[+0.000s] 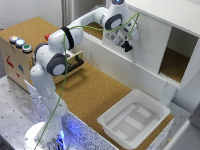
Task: Push the door to the left side
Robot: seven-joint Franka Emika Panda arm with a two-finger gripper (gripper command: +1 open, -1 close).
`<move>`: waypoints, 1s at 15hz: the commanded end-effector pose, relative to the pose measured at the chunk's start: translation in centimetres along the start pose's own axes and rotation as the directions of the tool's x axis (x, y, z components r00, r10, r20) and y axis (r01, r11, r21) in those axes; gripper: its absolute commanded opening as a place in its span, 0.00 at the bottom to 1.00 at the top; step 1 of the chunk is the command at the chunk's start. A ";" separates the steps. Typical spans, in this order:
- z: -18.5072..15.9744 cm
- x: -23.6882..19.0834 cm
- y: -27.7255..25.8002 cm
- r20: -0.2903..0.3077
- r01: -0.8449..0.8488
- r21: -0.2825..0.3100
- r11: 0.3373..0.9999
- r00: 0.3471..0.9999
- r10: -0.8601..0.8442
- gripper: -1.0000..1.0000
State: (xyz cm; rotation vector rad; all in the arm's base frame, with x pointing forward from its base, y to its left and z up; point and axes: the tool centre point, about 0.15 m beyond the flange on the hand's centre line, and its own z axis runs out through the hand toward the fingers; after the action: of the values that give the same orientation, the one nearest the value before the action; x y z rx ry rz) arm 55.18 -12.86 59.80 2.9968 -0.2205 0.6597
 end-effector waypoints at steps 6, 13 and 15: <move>2.7 0.7 -5.6 -0.047 0.024 -0.093 0.995 0.998 -0.029 0.00; 3.0 0.9 -7.7 -0.038 0.041 -0.112 0.993 0.998 -0.045 0.00; 3.1 0.9 -8.7 -0.034 0.049 -0.116 0.992 0.998 -0.053 0.00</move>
State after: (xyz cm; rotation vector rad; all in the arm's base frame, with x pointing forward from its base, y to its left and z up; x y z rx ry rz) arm 55.19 -8.88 59.81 2.9998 -0.1500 0.6599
